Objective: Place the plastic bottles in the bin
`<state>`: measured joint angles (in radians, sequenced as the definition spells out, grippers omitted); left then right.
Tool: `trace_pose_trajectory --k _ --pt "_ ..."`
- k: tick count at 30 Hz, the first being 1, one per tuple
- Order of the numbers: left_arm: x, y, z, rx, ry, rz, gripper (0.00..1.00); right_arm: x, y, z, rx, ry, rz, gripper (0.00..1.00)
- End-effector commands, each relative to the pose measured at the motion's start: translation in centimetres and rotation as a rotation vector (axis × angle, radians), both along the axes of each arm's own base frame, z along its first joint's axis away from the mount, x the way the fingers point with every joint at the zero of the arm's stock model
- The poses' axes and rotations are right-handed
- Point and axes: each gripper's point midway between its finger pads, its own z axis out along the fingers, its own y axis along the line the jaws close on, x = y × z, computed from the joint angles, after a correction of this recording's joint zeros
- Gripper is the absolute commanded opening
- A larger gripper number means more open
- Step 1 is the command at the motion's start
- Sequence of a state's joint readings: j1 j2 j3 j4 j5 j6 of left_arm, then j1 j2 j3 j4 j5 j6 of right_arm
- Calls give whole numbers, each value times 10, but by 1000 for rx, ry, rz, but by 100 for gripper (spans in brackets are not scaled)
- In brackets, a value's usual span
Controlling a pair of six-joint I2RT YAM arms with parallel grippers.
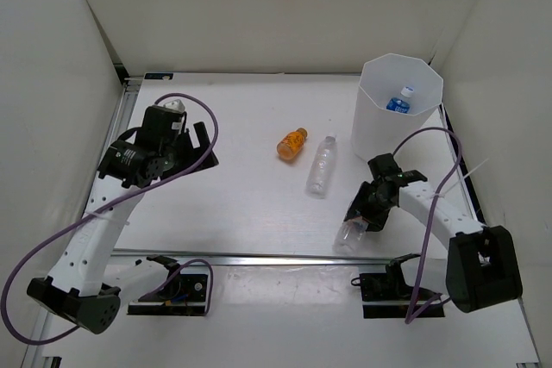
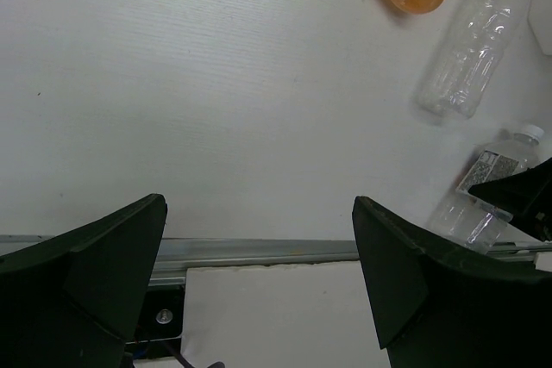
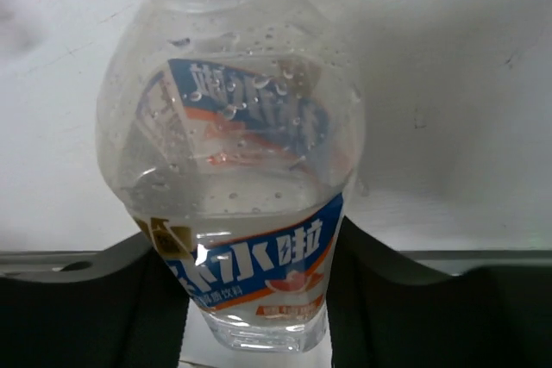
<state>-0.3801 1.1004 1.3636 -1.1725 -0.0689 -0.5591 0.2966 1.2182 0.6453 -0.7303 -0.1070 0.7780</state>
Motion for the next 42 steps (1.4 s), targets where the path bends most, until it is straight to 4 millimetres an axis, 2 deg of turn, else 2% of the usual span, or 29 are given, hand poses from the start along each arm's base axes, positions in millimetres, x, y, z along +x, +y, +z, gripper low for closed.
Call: trace_pose_trajectory --k 1,3,4,7,8,9,11,12,13,15,16,17,18,19,20,22,23,24,25,27,28,30,31,33,34,36,38,41,42 --pt "-8 6 1 0 -16 25 100 9 -2 18 -11 -67 8 42" --pt "-8 8 1 4 -28 32 100 8 -7 36 -22 -112 1 39" --pt "-8 8 1 4 -28 32 100 13 -5 53 -9 -156 0 35" --pt "-6 7 -3 6 -23 32 100 8 -7 96 13 -256 25 29" --pt "-6 7 -3 6 -23 32 100 17 -9 132 20 -365 12 28" --pt "-3 6 -4 7 -21 32 100 11 -13 149 14 -385 6 28" --pt "2 4 3 -1 -40 32 100 16 -15 195 32 -510 -9 26" --pt "4 3 0 3 -29 32 100 25 -21 245 35 -647 -50 26" --pt "7 2 3 2 -33 32 100 29 -25 270 33 -722 -71 26" --pt "10 1 8 -2 -57 26 100 50 -35 322 -25 -894 -59 26" --pt "12 0 10 -6 -66 26 100 55 -43 373 -40 -1037 -82 26" --pt "12 -2 8 -10 -54 18 100 76 -47 388 -99 -1074 -88 29" --pt "13 -2 12 -15 -64 18 100 89 -63 406 -194 -1136 -127 29" --pt "15 -3 9 -10 -54 17 100 105 -69 433 -273 -1237 -109 32" --pt "15 -3 9 -10 -54 17 100 127 -74 448 -333 -1269 -119 33" --pt "18 -4 14 -9 -65 11 100 154 -86 472 -425 -1335 -149 35" --pt "19 -6 10 -4 -52 -2 100 182 -86 464 -480 -1305 -114 37" --pt "23 -7 12 5 -54 -13 100 190 -89 475 -496 -1329 -125 40" --pt "23 -10 17 -7 -56 -22 100 212 -91 470 -504 -1327 -137 41" --pt "26 -17 22 -27 -56 -51 100 233 -92 460 -483 -1305 -141 42" --pt "29 -18 26 -29 -62 -51 100 252 -97 454 -488 -1283 -154 42" --pt "30 -23 27 -44 -56 -66 100 271 -99 441 -471 -1251 -153 44" --pt "33 -26 26 -52 -55 -73 100 285 -106 426 -471 -1209 -158 44" --pt "36 -31 29 -70 -60 -88 100 290 -120 414 -446 -1156 -218 48" --pt "37 -31 27 -67 -51 -88 100 293 -122 407 -427 -1136 -222 69" --pt "43 -31 29 -71 -60 -51 100 290 -129 390 -382 -1089 -251 85" --pt "50 -29 24 -58 -59 -27 100 286 -118 387 -312 -1088 -208 100" --pt "65 -38 27 -83 -106 -49 100 269 -110 405 -250 -1134 -186 100" --pt "74 -49 26 -127 -89 -64 100 257 -107 415 -229 -1160 -187 100"
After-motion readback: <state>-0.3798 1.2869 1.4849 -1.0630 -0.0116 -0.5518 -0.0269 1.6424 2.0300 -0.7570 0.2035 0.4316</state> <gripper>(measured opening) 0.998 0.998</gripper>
